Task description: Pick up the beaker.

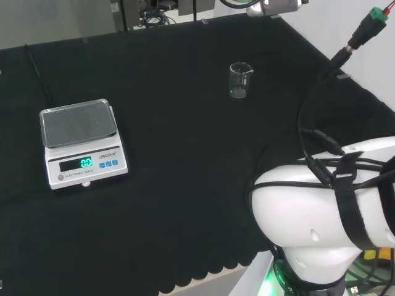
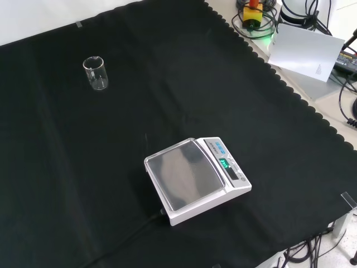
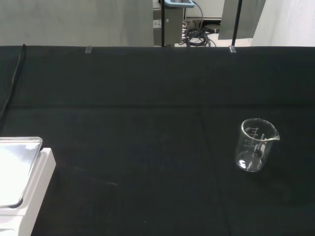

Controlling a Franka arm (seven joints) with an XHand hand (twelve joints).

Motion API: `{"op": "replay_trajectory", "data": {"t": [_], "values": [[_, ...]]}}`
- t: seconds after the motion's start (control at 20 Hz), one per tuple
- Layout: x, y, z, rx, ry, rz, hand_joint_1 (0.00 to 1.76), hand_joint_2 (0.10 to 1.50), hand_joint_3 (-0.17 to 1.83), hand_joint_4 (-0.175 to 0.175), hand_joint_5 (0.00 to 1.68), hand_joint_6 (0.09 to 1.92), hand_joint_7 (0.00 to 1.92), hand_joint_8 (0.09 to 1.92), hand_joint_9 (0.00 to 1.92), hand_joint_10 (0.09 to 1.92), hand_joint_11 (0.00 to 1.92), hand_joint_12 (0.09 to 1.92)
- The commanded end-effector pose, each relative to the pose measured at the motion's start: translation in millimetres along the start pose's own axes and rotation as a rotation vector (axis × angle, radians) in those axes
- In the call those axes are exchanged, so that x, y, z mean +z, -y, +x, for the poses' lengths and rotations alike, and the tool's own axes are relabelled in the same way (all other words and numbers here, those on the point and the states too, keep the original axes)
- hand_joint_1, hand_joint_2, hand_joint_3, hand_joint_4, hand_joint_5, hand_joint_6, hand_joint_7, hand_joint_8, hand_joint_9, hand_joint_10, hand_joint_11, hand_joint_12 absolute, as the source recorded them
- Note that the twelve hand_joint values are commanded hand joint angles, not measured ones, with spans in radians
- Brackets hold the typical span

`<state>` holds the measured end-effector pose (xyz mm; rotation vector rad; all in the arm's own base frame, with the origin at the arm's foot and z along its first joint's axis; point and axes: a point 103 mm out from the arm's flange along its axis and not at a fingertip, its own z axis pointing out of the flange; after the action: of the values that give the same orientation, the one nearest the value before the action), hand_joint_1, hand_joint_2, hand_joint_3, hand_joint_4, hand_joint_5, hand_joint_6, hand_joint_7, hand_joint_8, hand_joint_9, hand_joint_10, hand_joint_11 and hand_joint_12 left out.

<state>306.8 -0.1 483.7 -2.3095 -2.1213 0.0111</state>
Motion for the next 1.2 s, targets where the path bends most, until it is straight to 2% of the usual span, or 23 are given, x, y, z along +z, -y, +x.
{"op": "replay_trajectory", "data": {"t": [0.05, 0.35, 0.5, 0.8, 1.2], "values": [[0.6, -0.9, 0.3, 0.000, 0.013, -0.007, 0.49, 0.66, 0.29, 0.000, 0.11, 0.09, 0.10, 0.75, 0.26, 0.81, 0.04, 1.43], [2.7, -4.7, -0.7, 0.003, 0.018, -0.012, 0.47, 0.68, 0.27, 0.006, 0.11, 0.09, 0.08, 0.69, 0.22, 0.82, 0.00, 1.43], [12.4, -18.2, -7.9, 0.022, 0.014, 0.012, 0.48, 0.68, 0.27, 0.006, 0.11, 0.09, 0.09, 0.69, 0.22, 0.82, 0.00, 1.43], [50.0, -74.3, -40.2, 0.079, 0.006, 0.055, 0.48, 0.68, 0.27, 0.006, 0.11, 0.09, 0.09, 0.69, 0.22, 0.82, 0.00, 1.42], [98.5, -151.6, -79.7, 0.117, -0.030, 0.074, 0.49, 0.69, 0.25, 0.006, 0.11, 0.09, 0.09, 0.67, 0.22, 0.82, 0.00, 1.40]]}}
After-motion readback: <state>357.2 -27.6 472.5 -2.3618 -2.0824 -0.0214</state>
